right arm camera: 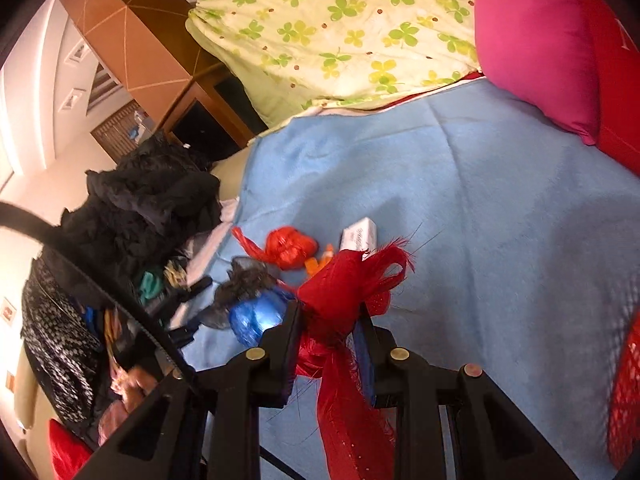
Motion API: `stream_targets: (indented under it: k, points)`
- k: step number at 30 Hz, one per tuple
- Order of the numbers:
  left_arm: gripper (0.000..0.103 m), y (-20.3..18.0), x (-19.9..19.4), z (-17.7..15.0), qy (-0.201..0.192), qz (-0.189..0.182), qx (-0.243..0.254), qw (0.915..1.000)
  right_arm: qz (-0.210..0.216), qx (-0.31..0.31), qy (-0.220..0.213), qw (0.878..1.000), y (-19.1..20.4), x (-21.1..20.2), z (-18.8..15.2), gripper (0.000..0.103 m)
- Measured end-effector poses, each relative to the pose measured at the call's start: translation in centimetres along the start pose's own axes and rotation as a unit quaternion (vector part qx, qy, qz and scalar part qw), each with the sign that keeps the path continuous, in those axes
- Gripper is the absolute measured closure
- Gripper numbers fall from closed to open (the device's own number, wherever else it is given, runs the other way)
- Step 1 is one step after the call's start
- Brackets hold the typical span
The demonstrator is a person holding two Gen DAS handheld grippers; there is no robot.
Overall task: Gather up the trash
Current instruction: 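Lift the black and red bags off the blanket with both tools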
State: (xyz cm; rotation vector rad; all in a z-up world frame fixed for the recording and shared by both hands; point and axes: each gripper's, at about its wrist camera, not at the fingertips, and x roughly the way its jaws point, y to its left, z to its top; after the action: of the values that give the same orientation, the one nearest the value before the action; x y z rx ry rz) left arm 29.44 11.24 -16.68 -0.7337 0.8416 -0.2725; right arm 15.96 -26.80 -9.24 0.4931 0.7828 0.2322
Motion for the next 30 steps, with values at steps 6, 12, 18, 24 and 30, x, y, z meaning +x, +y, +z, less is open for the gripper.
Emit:
stream_targets:
  k: [6, 12, 18, 24, 30]
  points:
    - [0.027, -0.4, 1.4, -0.2, 0.010, 0.004, 0.005, 0.9999, -0.004, -0.003, 0.013, 1.000, -0.3, 0.5, -0.7, 0.076]
    - [0.067, -1.1, 2.4, -0.9, 0.032, 0.018, 0.035, 0.9987, -0.007, -0.010, 0.017, 1.000, 0.1, 1.0, -0.9, 0.076]
    - [0.084, -1.6, 0.4, -1.0, 0.010, 0.021, 0.048, 0.9986, -0.012, -0.023, 0.006, 1.000, 0.6, 0.5, -1.0, 0.076]
    - [0.086, -1.9, -3.1, -1.5, -0.032, 0.033, 0.065, 0.9968, -0.010, -0.037, -0.008, 0.999, 0.9, -0.4, -0.8, 0.076]
    - [0.086, -2.6, -8.4, -3.0, -0.111, 0.069, 0.099, 0.9865, -0.006, -0.038, -0.011, 0.999, 0.4, -0.8, -0.5, 0.076]
